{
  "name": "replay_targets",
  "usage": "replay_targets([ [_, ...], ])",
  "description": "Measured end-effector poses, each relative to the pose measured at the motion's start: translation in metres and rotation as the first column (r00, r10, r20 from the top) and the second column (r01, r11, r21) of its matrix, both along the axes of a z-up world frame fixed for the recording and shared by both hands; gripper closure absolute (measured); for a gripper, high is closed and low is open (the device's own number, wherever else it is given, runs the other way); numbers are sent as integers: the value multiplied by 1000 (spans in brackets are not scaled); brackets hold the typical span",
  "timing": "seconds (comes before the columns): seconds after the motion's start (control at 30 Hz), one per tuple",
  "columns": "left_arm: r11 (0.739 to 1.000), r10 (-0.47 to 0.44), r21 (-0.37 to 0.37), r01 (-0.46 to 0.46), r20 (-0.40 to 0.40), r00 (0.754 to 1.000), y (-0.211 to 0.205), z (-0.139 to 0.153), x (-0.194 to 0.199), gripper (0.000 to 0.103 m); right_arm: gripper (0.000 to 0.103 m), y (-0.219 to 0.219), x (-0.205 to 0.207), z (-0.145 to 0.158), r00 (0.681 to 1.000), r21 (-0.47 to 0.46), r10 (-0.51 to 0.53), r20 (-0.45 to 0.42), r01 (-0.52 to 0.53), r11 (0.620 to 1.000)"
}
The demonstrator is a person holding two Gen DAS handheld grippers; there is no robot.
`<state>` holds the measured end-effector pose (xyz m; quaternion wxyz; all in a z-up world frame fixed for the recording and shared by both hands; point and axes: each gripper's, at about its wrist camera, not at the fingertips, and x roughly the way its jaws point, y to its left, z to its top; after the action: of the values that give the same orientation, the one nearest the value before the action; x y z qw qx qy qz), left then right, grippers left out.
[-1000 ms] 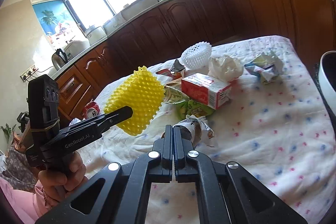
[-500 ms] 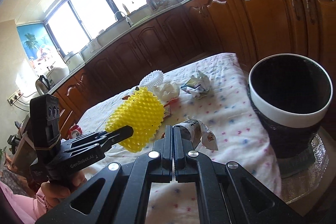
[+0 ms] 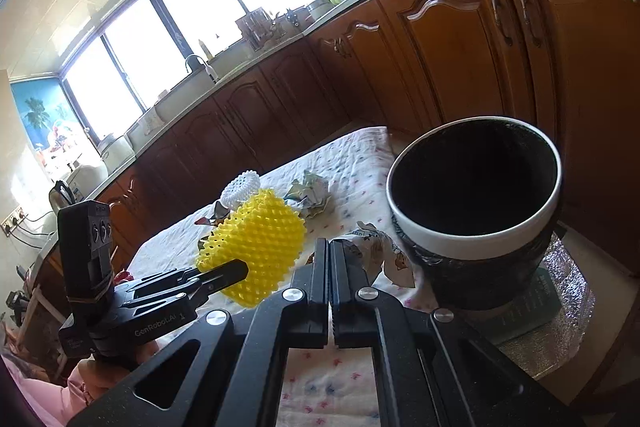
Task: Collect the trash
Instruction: 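Carry the mesh and wrapper over the bin and open both tools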
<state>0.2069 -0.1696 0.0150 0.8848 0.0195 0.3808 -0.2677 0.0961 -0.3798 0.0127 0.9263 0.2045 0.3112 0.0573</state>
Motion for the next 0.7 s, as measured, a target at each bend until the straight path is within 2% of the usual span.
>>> replay_targets([
  [0.3, 998, -64, 15, 64, 4, 998, -39, 2, 21, 81, 103, -38, 0, 6, 997, -12, -78, 13, 78, 997],
  [0.7, 991, -118, 56, 118, -2, 993, -98, 5, 71, 81, 103, -79, 29, 7, 991, -55, -134, 8, 134, 989],
])
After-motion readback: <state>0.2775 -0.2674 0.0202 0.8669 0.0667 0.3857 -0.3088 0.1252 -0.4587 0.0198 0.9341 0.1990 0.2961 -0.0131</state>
